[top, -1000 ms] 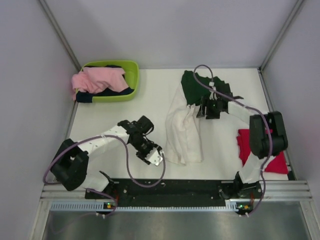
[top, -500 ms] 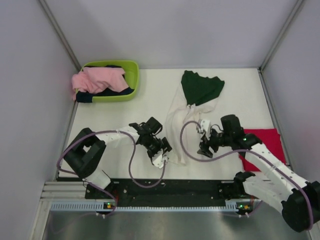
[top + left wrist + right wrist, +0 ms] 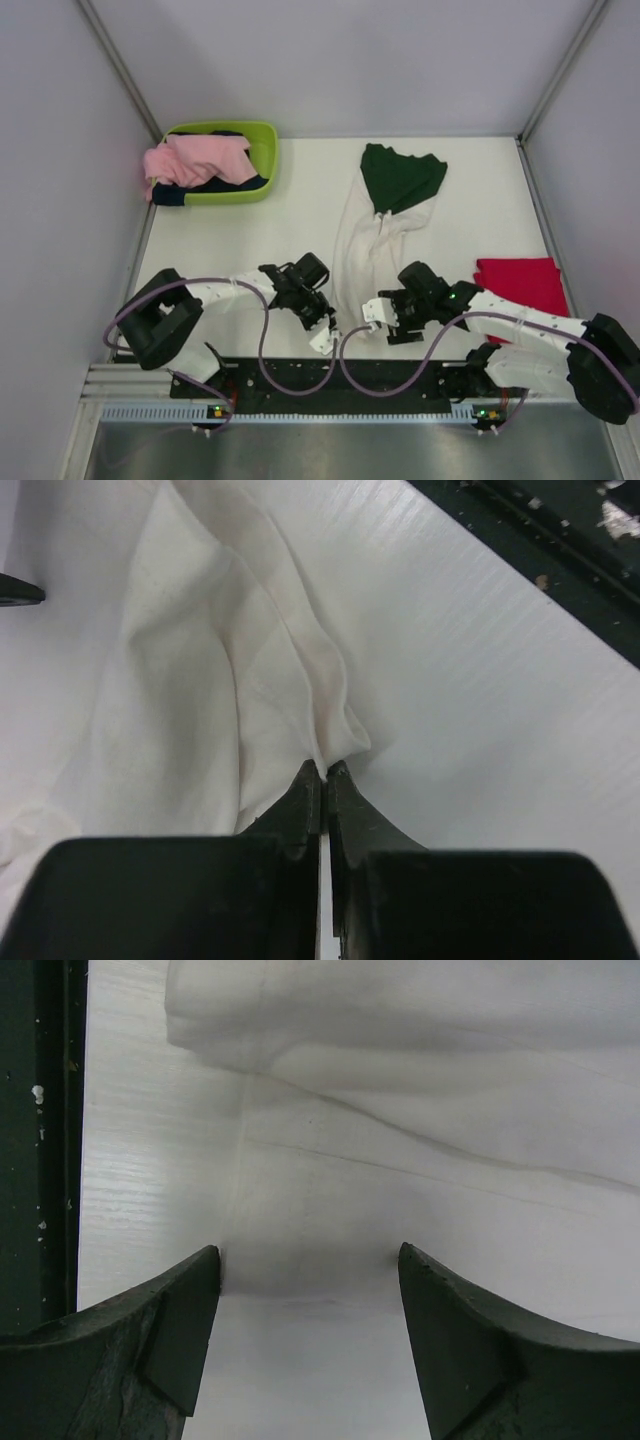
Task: Fold and stack the t-shirts
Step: Rotate the tshirt 90 degrees, then grab the bottom of the folded rectangular tshirt with both arms
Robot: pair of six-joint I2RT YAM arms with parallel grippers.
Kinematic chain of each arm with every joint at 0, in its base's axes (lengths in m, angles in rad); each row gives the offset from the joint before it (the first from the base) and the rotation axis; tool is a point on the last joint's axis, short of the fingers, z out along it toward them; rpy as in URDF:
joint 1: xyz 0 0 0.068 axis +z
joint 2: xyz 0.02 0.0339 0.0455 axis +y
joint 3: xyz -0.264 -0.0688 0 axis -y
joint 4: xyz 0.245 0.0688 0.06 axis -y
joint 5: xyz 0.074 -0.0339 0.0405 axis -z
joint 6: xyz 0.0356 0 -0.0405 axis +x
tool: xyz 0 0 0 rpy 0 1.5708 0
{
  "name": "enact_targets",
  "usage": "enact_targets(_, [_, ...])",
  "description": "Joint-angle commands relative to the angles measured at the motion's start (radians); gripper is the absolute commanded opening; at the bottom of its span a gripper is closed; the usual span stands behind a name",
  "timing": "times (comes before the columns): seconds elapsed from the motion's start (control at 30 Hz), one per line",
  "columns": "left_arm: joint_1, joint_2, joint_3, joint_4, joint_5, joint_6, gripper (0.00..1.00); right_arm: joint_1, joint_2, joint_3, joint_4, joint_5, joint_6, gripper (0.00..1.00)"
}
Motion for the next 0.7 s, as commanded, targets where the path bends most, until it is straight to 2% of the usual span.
enact_targets(0.0, [-0.010, -0.070, -0.015, -0.124, 0.048, -0.072, 0.00, 0.072, 0.085, -0.032, 0.035, 0.099, -0.043, 0.70])
enact_targets(0.07, [-0.010, -0.072, -0.012, -0.110, 0.058, -0.096, 0.00, 0.106, 0.113, -0.032, 0.032, 0.150, -0.049, 0.68])
enact_targets(0.1, [-0.008, -0.073, -0.009, -0.109, 0.070, -0.113, 0.00, 0.117, 0.122, -0.023, 0.031, 0.152, -0.045, 0.62])
enact_targets(0.2, [-0.008, -0.092, 0.012, -0.136, 0.116, -0.176, 0.00, 0.149, 0.119, 0.008, 0.005, 0.104, 0.001, 0.22])
enact_targets(0.3, [-0.008, -0.119, 0.043, -0.211, 0.148, -0.249, 0.00, 0.217, 0.057, 0.042, -0.101, 0.104, 0.003, 0.00])
enact_targets(0.47, [0.028, -0.159, 0.135, -0.352, 0.205, -0.411, 0.00, 0.249, -0.104, 0.219, -0.427, -0.023, 0.082, 0.00])
enact_targets(0.57, [0.087, -0.146, 0.241, -0.446, 0.262, -0.452, 0.00, 0.249, -0.109, 0.345, -0.637, -0.118, 0.125, 0.00])
enact_targets(0.6, [0.113, -0.132, 0.287, -0.466, 0.297, -0.484, 0.00, 0.251, -0.094, 0.380, -0.691, -0.153, 0.081, 0.00])
enact_targets(0.67, [0.153, -0.103, 0.360, -0.466, 0.350, -0.567, 0.00, 0.240, -0.080, 0.437, -0.707, -0.146, 0.114, 0.00])
